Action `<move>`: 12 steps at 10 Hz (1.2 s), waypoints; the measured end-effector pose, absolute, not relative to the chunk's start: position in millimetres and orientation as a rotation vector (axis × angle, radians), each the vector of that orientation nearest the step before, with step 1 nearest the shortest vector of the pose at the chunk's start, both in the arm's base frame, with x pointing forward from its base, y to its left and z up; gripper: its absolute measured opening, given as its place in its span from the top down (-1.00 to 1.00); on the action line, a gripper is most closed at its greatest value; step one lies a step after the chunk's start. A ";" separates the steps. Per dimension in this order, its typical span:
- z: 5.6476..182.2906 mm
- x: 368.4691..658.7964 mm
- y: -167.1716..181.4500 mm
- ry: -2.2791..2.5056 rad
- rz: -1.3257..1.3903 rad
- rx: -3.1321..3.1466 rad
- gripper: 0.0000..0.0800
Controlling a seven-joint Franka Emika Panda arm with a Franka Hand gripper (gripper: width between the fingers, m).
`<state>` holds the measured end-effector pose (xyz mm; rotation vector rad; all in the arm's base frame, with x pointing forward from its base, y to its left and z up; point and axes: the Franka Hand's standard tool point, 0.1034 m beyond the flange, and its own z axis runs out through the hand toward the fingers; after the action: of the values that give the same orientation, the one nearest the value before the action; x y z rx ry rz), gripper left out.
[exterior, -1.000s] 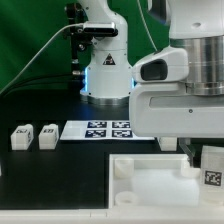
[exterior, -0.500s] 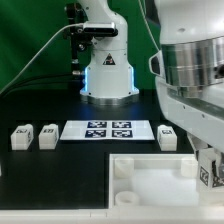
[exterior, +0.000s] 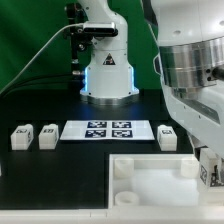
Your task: Assemble one leg
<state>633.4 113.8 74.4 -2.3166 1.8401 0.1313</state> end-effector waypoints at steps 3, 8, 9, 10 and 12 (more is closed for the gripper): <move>75.0 635.5 106.0 1.199 0.052 -2.697 -0.61; 83.0 639.4 112.7 0.412 -0.027 -2.956 -0.62; 83.2 639.0 116.9 0.202 -0.042 -2.995 -0.62; 79.4 638.1 116.5 -0.061 -0.059 -3.021 -0.62; 73.4 636.3 115.8 -0.169 -0.059 -3.029 -0.62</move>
Offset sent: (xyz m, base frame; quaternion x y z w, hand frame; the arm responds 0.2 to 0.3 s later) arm 0.0000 0.0000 0.0000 0.0000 0.0000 -0.2667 0.9638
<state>636.3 115.8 73.4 -3.0288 -0.1687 -0.0592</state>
